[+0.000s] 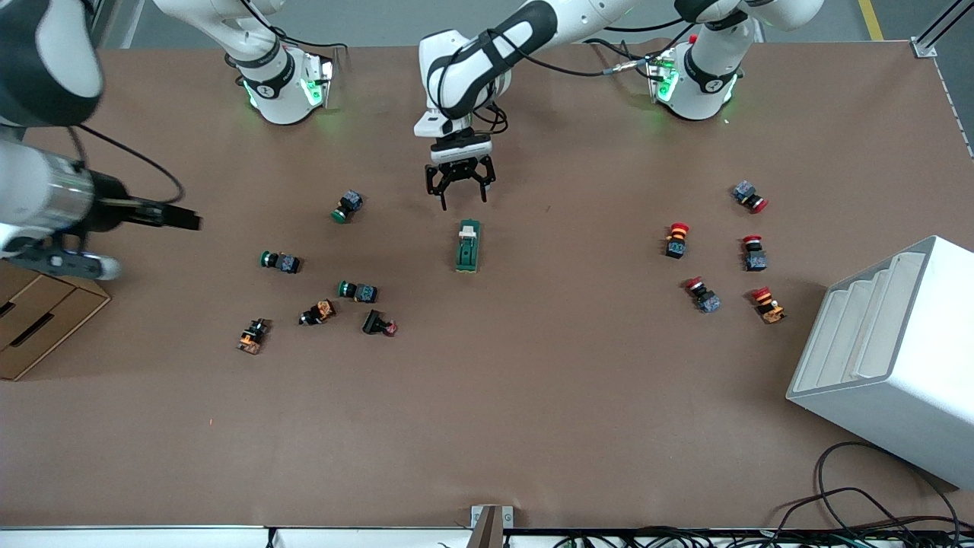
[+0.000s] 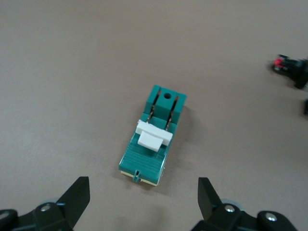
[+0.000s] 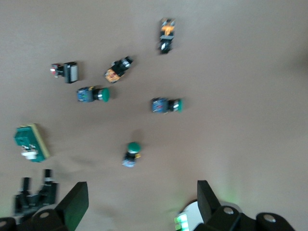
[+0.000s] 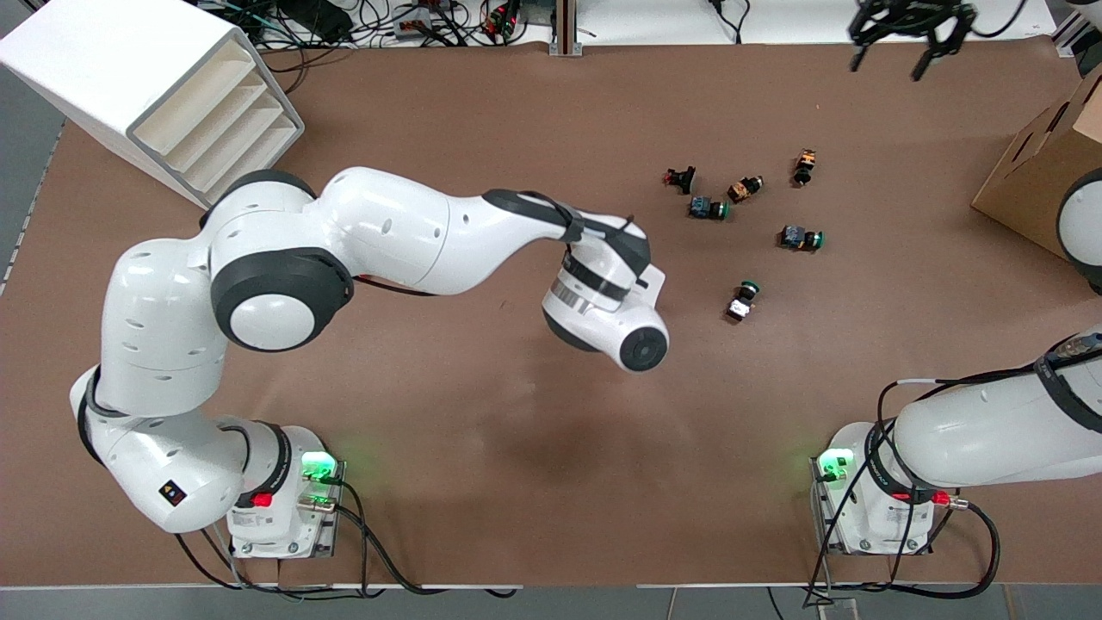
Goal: Close load switch with both arms
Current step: 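Reach the right gripper toward the switch while the left gripper hovers above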
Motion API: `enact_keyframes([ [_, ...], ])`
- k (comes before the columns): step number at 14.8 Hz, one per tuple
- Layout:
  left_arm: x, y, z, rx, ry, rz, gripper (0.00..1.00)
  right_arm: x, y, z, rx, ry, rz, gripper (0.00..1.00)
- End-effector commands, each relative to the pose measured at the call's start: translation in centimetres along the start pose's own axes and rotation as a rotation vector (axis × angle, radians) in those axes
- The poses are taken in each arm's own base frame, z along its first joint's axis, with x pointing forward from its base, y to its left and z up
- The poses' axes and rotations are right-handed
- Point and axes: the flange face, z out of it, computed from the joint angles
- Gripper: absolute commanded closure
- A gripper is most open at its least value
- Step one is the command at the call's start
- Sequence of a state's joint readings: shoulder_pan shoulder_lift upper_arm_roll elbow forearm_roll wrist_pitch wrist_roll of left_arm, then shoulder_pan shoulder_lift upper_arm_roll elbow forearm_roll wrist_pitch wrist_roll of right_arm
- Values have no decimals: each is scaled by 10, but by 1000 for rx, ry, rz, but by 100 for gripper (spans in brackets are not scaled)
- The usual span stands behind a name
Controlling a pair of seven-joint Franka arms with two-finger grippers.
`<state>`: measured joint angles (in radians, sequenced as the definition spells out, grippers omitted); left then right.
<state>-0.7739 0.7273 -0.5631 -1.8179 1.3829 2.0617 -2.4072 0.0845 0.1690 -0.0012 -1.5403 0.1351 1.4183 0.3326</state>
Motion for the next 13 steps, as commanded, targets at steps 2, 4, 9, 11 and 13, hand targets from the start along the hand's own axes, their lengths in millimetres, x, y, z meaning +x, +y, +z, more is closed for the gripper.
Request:
enact_keyframes([
  [2,-26,-29,13,-63,75,79,2,-12,-61,54,36,-16,154,0],
  [4,-43,-38,23,-97,102,97,3,-22,-99,84,51,6,240,0],
  [9,-67,-49,46,-124,169,156,3,-70,-203,182,120,60,388,0],
  [11,-73,-50,48,-125,165,165,4,-88,-241,217,180,45,451,0],
  [13,-77,-51,51,-130,177,179,4,-102,-273,253,201,68,508,0],
])
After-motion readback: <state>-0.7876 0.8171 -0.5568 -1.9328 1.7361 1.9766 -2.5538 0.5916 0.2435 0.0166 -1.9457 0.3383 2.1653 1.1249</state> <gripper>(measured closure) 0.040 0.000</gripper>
